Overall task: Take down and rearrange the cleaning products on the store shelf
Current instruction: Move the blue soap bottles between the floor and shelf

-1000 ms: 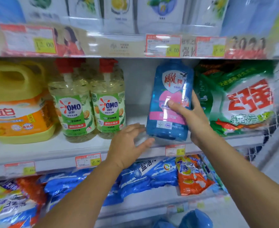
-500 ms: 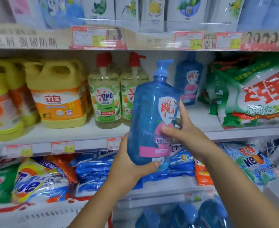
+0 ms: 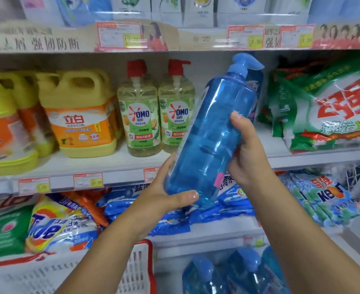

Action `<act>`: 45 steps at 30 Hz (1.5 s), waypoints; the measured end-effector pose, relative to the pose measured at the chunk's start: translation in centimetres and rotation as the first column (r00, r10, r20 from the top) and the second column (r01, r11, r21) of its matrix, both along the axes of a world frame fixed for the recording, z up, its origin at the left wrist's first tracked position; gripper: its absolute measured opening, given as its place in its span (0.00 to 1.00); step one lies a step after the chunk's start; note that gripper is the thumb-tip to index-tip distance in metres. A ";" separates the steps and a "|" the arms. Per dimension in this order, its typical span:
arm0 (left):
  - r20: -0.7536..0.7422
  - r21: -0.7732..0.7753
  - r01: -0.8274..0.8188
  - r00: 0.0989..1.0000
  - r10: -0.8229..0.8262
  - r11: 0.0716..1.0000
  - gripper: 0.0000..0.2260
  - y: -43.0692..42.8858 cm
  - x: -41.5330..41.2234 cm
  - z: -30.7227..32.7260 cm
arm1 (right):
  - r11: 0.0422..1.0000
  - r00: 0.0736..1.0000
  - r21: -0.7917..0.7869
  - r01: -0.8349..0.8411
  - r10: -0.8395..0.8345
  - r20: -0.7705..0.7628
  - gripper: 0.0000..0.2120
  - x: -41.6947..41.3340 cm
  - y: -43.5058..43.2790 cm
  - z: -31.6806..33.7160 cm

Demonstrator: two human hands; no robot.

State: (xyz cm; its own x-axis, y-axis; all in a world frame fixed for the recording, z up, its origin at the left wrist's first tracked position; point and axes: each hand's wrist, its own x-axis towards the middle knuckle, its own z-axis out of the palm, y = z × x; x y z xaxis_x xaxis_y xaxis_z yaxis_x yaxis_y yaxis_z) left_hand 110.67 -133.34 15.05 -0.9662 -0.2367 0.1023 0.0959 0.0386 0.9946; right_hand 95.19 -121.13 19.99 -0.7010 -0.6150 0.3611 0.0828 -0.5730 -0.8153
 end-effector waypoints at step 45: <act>-0.034 0.014 0.144 0.989 -0.144 0.989 0.44 0.2 -0.8 1.0 | 0.949 0.951 -0.064 -0.309 0.310 0.003 0.31 1.5 1.3 0.9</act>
